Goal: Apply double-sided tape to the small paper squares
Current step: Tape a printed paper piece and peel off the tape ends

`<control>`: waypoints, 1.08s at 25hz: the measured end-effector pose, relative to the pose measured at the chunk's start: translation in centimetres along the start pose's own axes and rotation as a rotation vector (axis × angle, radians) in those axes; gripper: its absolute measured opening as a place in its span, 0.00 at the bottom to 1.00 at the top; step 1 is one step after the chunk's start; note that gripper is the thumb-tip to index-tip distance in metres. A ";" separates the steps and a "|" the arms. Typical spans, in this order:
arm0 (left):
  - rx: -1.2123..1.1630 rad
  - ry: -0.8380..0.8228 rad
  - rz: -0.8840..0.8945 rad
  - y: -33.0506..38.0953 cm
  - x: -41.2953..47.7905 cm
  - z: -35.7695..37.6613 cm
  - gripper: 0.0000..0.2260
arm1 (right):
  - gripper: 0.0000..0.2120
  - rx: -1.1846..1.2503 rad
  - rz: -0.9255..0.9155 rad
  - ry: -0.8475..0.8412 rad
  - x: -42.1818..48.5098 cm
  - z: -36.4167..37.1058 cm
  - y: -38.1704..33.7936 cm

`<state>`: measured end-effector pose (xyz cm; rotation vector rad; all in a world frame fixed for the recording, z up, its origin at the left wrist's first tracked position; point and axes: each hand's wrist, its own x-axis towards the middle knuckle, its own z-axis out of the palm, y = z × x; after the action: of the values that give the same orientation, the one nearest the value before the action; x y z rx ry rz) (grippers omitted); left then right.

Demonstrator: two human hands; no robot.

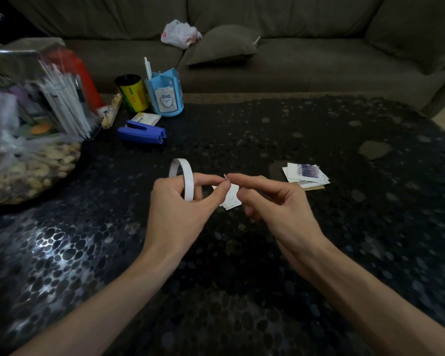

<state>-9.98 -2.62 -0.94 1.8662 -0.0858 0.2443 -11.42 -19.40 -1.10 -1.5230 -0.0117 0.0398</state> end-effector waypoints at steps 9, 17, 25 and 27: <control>-0.001 0.001 0.009 0.1 0.0 0.1 0.02 | 0.16 -0.044 -0.052 -0.016 0.2 0.1 0.3; -0.025 -0.027 -0.058 0.2 0.0 0.0 0.04 | 0.16 -0.029 -0.043 -0.006 0.2 0.1 0.2; -0.176 -0.037 -0.169 0.7 0.0 0.0 0.03 | 0.16 -0.033 -0.054 -0.008 0.2 -0.1 0.3; -0.192 -0.038 -0.187 0.6 0.0 0.0 0.04 | 0.16 -0.030 -0.057 -0.008 0.2 -0.1 0.3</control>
<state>-10.08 -2.84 -0.35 1.6750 0.0384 0.0680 -11.21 -19.45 -1.38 -1.5520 -0.0620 0.0000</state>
